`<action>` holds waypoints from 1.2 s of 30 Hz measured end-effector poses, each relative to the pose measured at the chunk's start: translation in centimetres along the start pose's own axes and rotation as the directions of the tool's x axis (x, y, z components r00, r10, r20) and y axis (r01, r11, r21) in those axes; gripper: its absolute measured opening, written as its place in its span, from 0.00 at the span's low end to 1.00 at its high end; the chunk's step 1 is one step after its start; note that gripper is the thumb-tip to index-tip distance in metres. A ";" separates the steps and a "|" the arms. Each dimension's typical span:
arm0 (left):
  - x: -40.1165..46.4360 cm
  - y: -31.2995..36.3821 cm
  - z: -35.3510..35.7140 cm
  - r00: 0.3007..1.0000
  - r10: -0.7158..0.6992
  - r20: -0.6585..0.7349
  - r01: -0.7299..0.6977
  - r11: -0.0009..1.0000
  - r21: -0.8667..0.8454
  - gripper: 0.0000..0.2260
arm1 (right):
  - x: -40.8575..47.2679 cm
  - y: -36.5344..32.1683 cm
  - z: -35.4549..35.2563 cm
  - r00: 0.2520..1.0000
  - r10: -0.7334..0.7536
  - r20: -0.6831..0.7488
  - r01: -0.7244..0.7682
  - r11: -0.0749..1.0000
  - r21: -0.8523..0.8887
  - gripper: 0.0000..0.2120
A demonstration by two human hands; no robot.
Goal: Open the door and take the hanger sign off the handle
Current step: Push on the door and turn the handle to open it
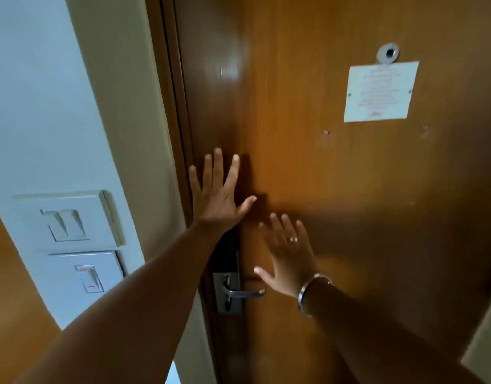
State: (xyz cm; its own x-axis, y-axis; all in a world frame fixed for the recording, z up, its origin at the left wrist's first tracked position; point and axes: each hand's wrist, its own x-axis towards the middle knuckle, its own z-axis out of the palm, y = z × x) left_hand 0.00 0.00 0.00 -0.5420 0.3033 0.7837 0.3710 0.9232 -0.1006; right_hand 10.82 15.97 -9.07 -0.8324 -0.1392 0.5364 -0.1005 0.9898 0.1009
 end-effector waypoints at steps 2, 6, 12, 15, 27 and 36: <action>0.4 -0.4 0.6 0.996 -0.022 -0.083 0.018 0.999 -0.043 0.45 | -1.1 -2.3 2.8 0.997 0.004 0.083 -0.007 0.999 0.037 0.48; 1.2 -0.2 2.9 0.991 -0.053 -0.120 0.043 0.995 -0.090 0.45 | -3.2 -6.6 8.3 0.975 -0.002 0.221 -0.006 0.999 0.034 0.46; 2.3 -0.1 6.1 0.957 -0.081 -0.278 0.065 0.996 -0.067 0.44 | -2.9 -9.1 11.6 0.920 0.037 0.390 -0.077 0.993 0.089 0.36; 2.5 -0.1 7.0 0.935 -0.072 -0.347 0.064 0.997 -0.034 0.44 | -2.8 -9.1 12.4 0.923 0.066 0.379 -0.127 0.982 0.138 0.30; 2.5 0.2 6.7 0.924 -0.096 -0.370 0.102 0.995 -0.004 0.43 | -4.2 -8.5 12.9 0.876 0.011 0.483 -0.213 0.906 0.366 0.40; 0.5 0.6 4.2 0.968 -0.100 -0.229 0.098 0.995 -0.016 0.43 | -3.4 -7.3 8.8 0.831 -0.089 0.550 -0.051 0.971 0.234 0.31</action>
State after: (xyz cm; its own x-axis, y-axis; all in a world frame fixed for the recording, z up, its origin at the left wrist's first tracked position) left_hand -3.21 1.69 -2.26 -0.3889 0.1476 0.9094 0.3281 0.9446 -0.0129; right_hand 9.60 9.48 -18.99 -0.9820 -0.1872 -0.0239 -0.1828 0.9751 -0.1256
